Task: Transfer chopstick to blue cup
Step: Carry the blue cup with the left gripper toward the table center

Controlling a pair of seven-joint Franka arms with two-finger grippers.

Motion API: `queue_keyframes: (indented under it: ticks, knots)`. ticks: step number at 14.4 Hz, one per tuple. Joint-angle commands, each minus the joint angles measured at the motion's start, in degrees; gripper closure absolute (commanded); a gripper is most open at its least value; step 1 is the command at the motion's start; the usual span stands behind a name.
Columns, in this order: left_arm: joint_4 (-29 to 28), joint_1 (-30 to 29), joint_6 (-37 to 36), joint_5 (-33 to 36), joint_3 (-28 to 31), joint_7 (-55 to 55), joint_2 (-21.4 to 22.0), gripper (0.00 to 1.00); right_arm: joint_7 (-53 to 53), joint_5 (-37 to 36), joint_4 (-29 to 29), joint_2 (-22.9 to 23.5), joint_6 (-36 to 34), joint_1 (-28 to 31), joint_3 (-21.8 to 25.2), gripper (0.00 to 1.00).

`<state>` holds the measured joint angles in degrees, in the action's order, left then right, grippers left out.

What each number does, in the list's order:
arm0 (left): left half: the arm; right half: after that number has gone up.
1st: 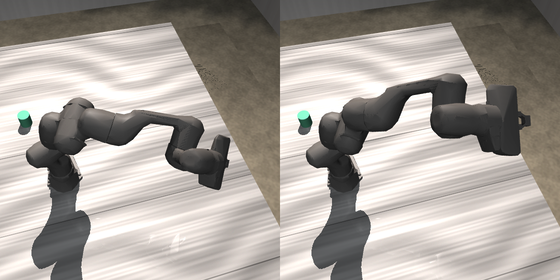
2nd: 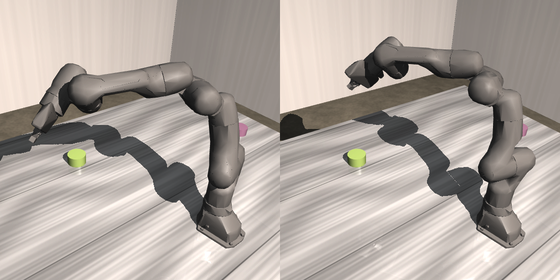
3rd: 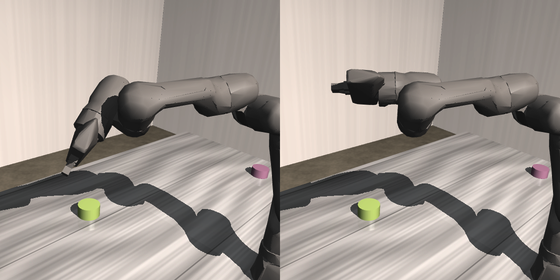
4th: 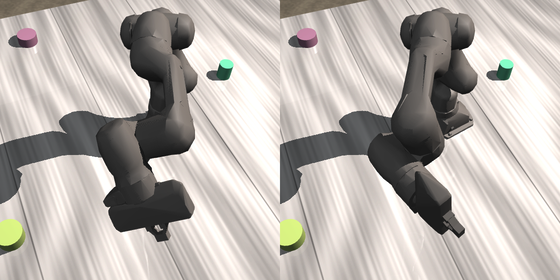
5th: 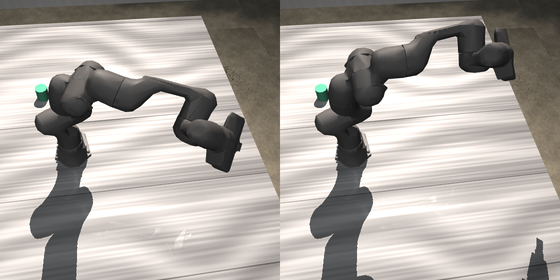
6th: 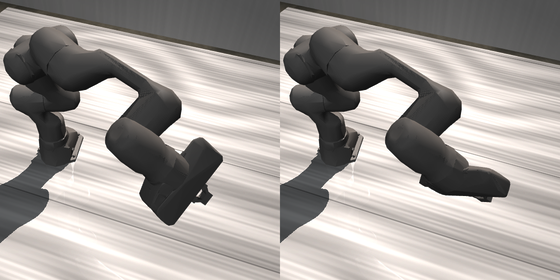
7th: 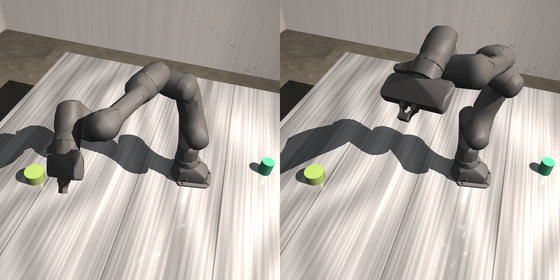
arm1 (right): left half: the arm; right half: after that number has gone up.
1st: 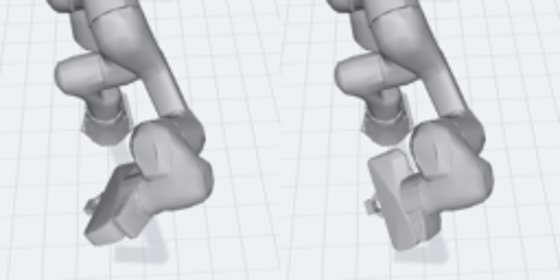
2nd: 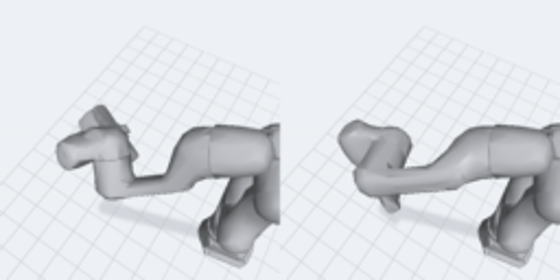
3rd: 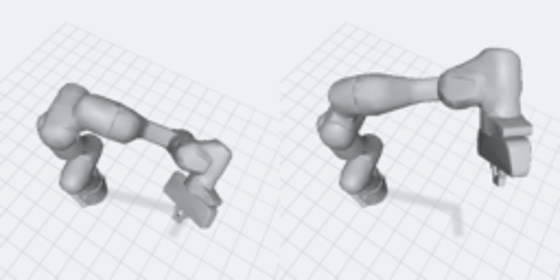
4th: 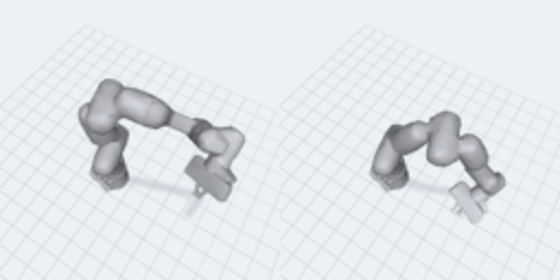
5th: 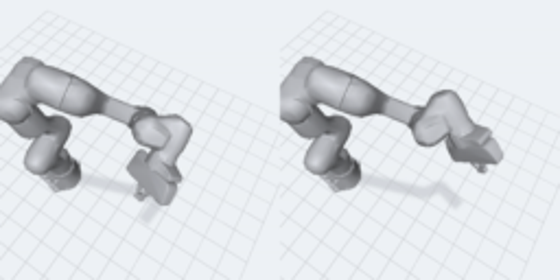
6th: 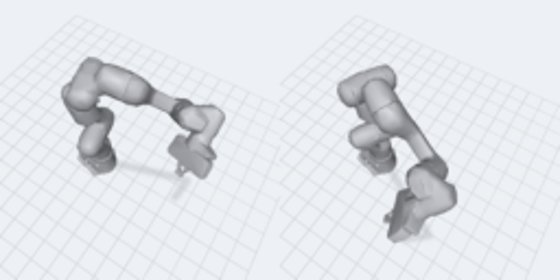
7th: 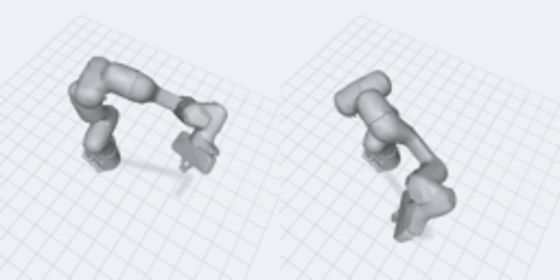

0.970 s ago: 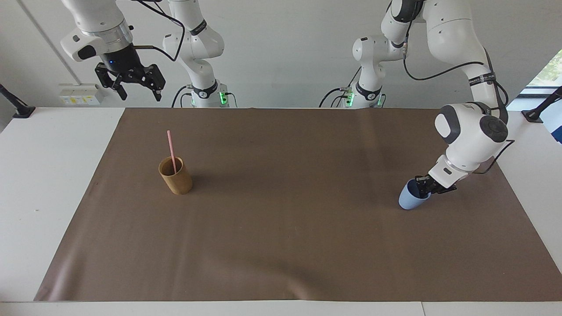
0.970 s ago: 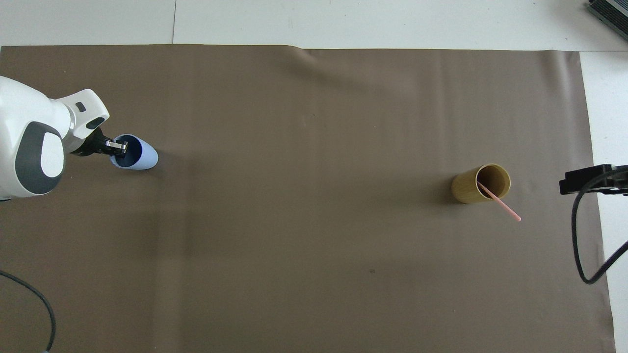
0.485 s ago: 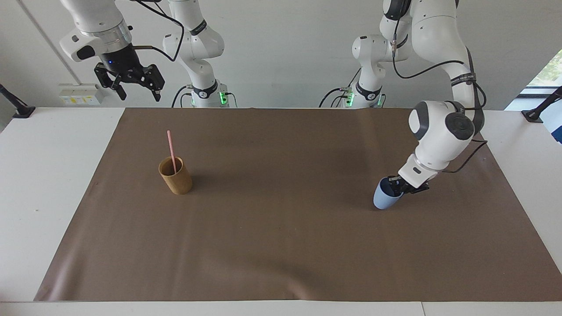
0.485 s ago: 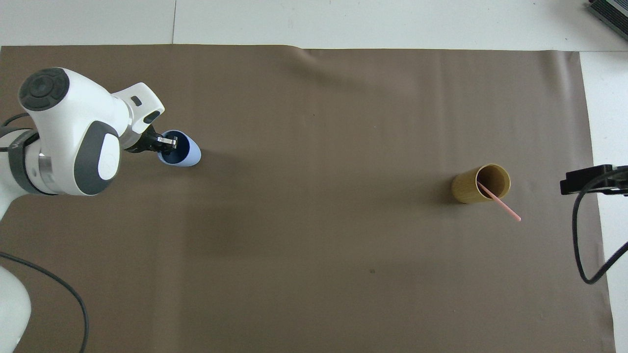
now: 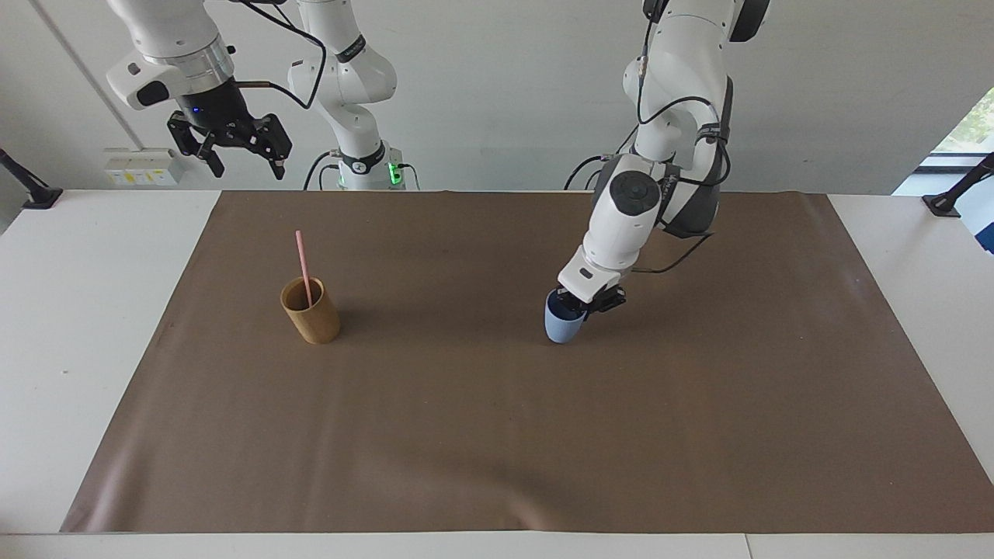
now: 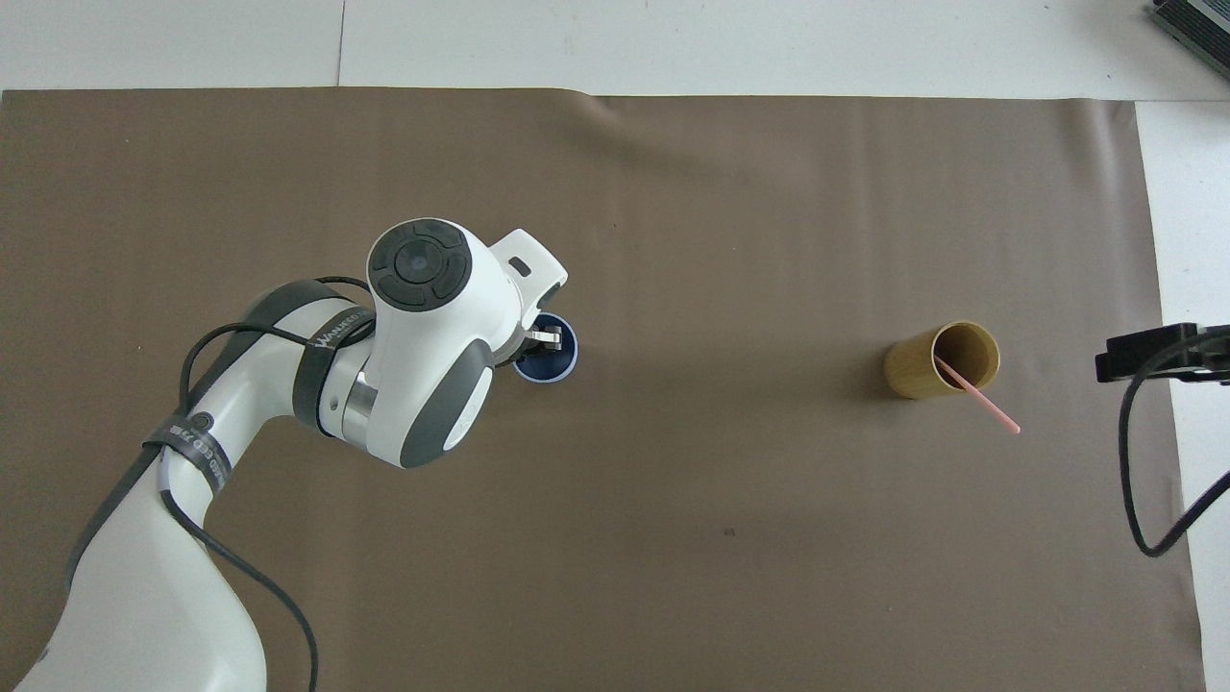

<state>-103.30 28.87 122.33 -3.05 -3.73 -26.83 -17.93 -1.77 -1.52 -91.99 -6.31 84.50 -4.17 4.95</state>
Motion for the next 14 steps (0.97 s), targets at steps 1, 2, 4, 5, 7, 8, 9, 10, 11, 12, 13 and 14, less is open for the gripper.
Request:
queue_keyframes:
  ticks: [1, 2, 4, 5, 7, 8, 9, 10, 11, 12, 13, 14]
  knots:
    - [-1.56, 5.13, 2.56, -0.73, 1.09, -5.23, 0.97, 1.00, -0.87, -0.06, -2.66, -2.04, 0.49, 0.22, -0.29, 0.00]
    - [-1.56, 7.05, 2.47, -0.73, 1.09, -5.68, 0.71, 1.00, -0.95, -0.07, -3.54, -2.57, 1.02, 0.31, -0.29, 0.00]
    - [-1.21, 10.75, 3.34, -1.60, 1.09, -8.13, -1.39, 1.00, -1.13, -0.07, -3.99, -2.75, 2.42, 0.48, -0.29, 0.00]
    - [-1.21, 10.85, 5.26, -2.48, 1.09, -8.06, -1.84, 0.85, -1.22, 0.02, -3.99, -2.75, 2.34, 0.40, -0.29, 0.00]
    - [-0.94, 11.20, 6.78, -3.19, 1.18, -8.24, -1.76, 0.00, -1.04, 0.11, -4.16, -2.75, 1.99, 0.13, -0.38, 0.00]
    - [-0.94, 10.94, 6.08, -3.19, 1.09, -8.15, -0.97, 0.00, -1.04, 0.20, -4.25, -2.75, 2.07, 0.13, -0.29, 0.00]
    - [-0.94, 10.50, 5.29, -3.19, 1.18, -8.06, 0.95, 0.00, -0.78, 0.37, -4.34, -2.49, 2.42, 0.39, -0.29, 0.00]
    - [-0.94, 9.89, 4.15, -3.19, 1.18, -7.89, 2.62, 0.00, -0.87, 0.37, -4.34, -2.40, 2.60, 0.48, -0.29, 0.00]
    - [-0.94, 9.28, 2.40, -3.19, 1.35, -7.45, 4.21, 0.00, -0.95, 0.37, -4.34, -2.48, 2.08, 0.48, -0.29, 0.00]
    - [-0.94, 8.92, 0.47, -3.10, 1.53, -7.01, 5.70, 0.00, -1.04, 0.37, -4.69, -2.74, 1.81, 0.40, -0.29, 0.00]
    - [-1.12, 8.22, -2.33, -3.01, 1.70, -6.05, 7.89, 0.00, -1.04, 0.37, -5.56, -3.01, 1.90, 0.57, -0.29, 0.00]
    - [-1.21, 6.65, -5.67, -3.01, 1.70, -4.38, 9.91, 0.00, -0.87, 0.37, -5.83, -3.27, 2.16, 0.66, -0.29, 0.00]
